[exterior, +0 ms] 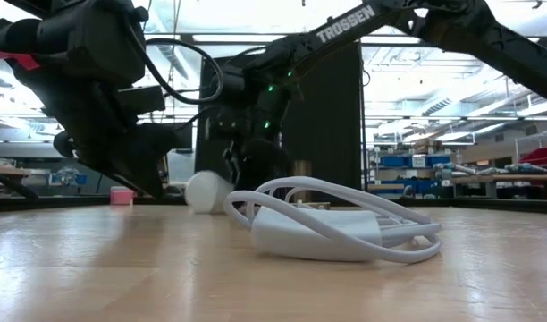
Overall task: Screw lightbulb
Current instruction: Insert the white lightbulb into the silver lamp
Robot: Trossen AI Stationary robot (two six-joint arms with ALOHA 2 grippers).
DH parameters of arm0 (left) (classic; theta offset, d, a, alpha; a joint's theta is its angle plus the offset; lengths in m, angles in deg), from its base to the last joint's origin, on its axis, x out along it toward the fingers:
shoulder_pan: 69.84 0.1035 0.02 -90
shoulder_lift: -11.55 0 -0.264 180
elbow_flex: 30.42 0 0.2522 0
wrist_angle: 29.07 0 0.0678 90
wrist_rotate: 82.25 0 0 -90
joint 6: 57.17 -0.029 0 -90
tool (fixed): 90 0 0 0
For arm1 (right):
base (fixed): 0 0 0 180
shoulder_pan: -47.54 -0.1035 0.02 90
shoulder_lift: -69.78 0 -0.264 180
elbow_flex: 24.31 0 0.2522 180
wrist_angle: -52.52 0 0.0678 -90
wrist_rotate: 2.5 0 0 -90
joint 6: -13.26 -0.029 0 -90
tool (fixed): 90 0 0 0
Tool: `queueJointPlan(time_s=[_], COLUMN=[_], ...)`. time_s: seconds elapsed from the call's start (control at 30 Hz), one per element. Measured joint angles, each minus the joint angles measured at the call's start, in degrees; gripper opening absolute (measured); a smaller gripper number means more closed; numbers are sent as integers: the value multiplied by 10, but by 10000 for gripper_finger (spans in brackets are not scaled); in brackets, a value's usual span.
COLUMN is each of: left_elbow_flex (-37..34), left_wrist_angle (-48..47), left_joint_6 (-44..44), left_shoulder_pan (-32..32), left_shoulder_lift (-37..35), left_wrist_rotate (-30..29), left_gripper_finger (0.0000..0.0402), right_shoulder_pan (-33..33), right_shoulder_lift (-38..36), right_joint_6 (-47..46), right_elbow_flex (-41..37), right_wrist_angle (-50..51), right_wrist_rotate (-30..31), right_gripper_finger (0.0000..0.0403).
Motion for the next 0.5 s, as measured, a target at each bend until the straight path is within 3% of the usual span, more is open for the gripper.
queueJointPlan(time_s=[0.13,0.27,0.37,0.5], left_elbow_flex=[0,0,0,0], left_wrist_angle=[22,78,137,199], left_joint_6=[-1,-45,-104,-170], left_shoulder_pan=[0,0,0,0], left_shoulder_lift=[0,0,1,1], left_wrist_rotate=[-12,-41,-78,-118], left_gripper_finger=[254,254,254,254], right_shoulder_pan=[11,29,38,41], right_shoulder_lift=[-63,-113,-172,-249], right_joint_6=[-33,-92,-106,-127], right_elbow_flex=[2,-17,-70,-194], right_wrist_angle=[41,83,63,-13], right_wrist_rotate=[-7,-103,-144,-151], right_gripper_finger=[139,139,139,139])
